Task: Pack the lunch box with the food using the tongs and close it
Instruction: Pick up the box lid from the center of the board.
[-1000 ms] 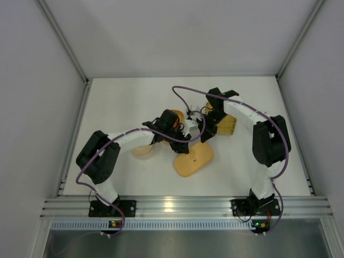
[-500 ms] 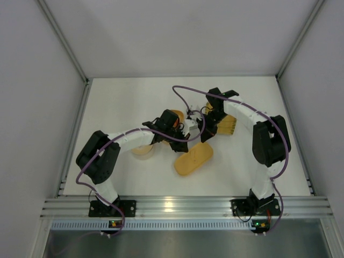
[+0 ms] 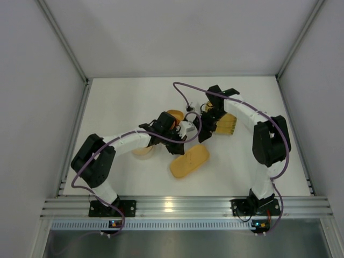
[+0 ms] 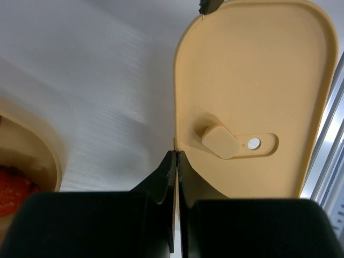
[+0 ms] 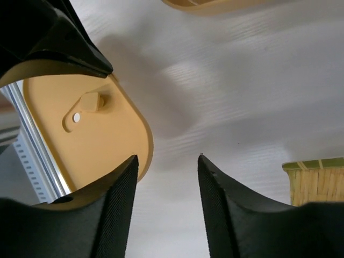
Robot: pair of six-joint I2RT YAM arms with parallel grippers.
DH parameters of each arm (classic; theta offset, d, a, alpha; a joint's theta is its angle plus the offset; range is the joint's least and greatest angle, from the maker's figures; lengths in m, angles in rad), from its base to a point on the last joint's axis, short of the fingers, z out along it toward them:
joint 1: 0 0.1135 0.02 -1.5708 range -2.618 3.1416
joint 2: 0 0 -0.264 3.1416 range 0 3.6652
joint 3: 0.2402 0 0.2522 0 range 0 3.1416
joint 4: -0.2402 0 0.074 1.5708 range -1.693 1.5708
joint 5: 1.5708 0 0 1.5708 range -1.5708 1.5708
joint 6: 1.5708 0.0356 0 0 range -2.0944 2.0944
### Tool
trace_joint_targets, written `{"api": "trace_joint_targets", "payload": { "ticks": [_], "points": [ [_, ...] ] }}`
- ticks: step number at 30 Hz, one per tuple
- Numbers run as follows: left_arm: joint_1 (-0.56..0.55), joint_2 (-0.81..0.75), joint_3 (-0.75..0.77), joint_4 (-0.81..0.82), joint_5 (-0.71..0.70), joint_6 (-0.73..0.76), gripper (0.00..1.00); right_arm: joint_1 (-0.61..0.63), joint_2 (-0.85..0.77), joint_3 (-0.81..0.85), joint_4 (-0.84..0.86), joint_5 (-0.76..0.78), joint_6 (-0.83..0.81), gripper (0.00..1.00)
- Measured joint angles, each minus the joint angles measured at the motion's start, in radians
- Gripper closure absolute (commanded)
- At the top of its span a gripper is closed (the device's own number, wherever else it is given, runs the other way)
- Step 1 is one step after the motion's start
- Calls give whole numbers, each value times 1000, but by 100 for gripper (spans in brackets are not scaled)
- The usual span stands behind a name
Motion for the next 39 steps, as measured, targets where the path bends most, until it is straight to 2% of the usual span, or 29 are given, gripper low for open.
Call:
{"api": "trace_joint_targets", "payload": {
  "ticks": [6,7,9,10,19,25,33,39],
  "points": [
    [0,-31,-8,-19,-36,-15,100,0,-8,24,10,-10,43,36],
    [0,-33,-8,-22,-45,-18,100,1,-15,26,15,-14,52,26],
    [0,-35,-7,-40,-63,-29,100,-2,-33,30,33,-18,90,12],
    [0,-35,-5,-51,-74,-37,100,-5,-42,30,48,-19,106,1],
    [0,-80,46,-149,-164,-98,100,-48,-160,36,237,16,323,1],
    [9,-127,116,-223,-260,-127,100,-86,-236,37,327,55,411,1],
    [108,-113,235,-276,-342,-168,100,-101,-266,15,401,108,481,1],
    [191,-18,303,-285,-403,-201,100,-125,-281,-20,435,145,526,1]
  ]
}}
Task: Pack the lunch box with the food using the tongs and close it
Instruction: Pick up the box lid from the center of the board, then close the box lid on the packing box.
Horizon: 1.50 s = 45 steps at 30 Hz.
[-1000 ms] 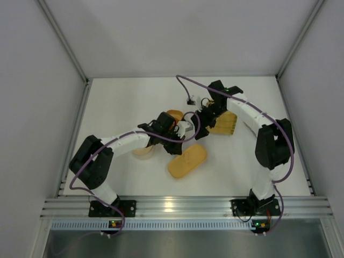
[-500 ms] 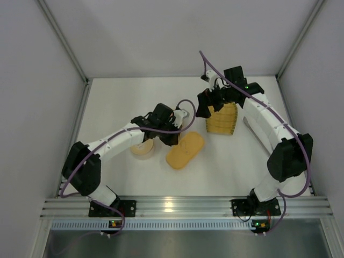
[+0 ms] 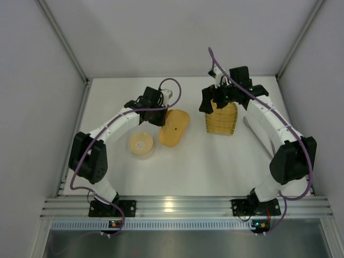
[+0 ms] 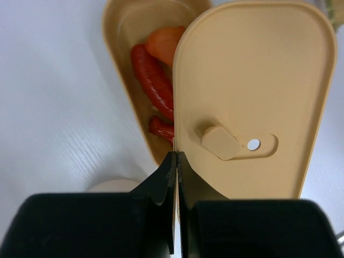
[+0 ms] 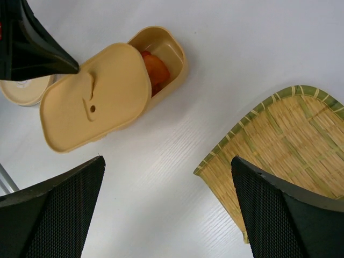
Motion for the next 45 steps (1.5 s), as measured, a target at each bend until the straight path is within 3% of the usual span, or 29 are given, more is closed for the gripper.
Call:
{"api": "trace_joint_targets", "payload": {
  "ticks": [13,30,45],
  "points": [
    [27,149,108,-6,-187,-88,100,-4,-12,-83,61,13,61,1],
    [47,216,148,-19,-193,-200,100,-4,-13,-97,93,-18,120,0],
    [47,264,173,-34,-205,-205,100,-4,-12,-97,106,-30,130,1]
  ]
}}
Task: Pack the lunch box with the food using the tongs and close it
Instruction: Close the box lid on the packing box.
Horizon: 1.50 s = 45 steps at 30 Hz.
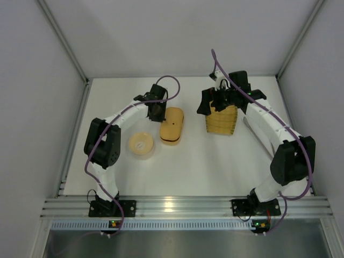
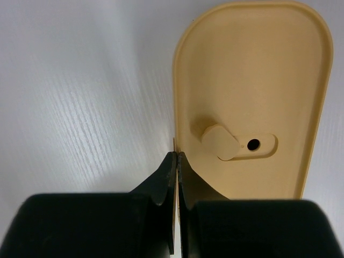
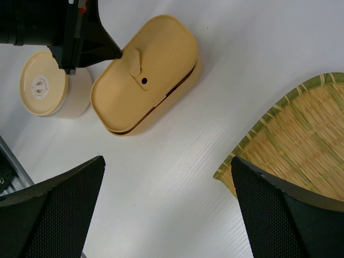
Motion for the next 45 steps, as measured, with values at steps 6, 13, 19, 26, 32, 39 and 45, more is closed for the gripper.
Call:
{"api": "trace_joint_targets", "payload": {
  "ticks": [6,13,19,26,32,39,45],
  "points": [
    [0,2,1,0,2,0,100,0,2,0,0,-6,0,1],
    [0,2,1,-1,12,1,100,0,14,0,0,-10,0,1],
    [0,2,-1,0,15,3,100,0,14,0,0,-10,0,1],
    [0,2,-11,3,17,12,70,0,14,0,0,-11,0,1],
    [2,-9,-34,5,14,24,46,0,14,0,0,-11,0,1],
    [21,-55,-43,-1,46,46,30,0,14,0,0,-14,0,1],
    [40,-186,-26,-5,151,148,36,0,14,0,0,-18,-1,1]
  ]
}}
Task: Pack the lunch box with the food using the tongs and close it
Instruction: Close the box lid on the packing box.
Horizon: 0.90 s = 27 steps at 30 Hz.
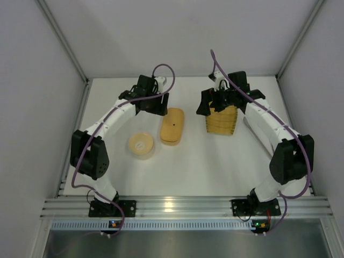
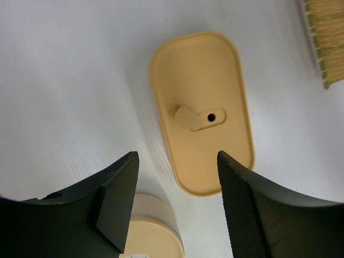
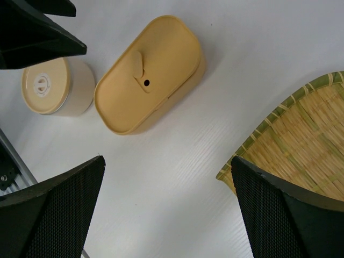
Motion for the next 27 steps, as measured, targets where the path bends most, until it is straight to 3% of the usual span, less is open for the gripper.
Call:
{"api": "trace_joint_targets", "payload": {
  "ticks": [4,9,17,27],
  "points": [
    [-9,10,107,-29,114,125,26,0,0,0,0,0,-1,1],
    [-34,117,293,-188,307,443,25,0,0,0,-1,-10,-26,1],
    [-6,186,293,-335,418,896,23,-33,0,0,-4,-42,-44,1],
    [6,279,326,-364,524,1172,23,-151,0,0,-5,-93,-33,1]
  ]
}}
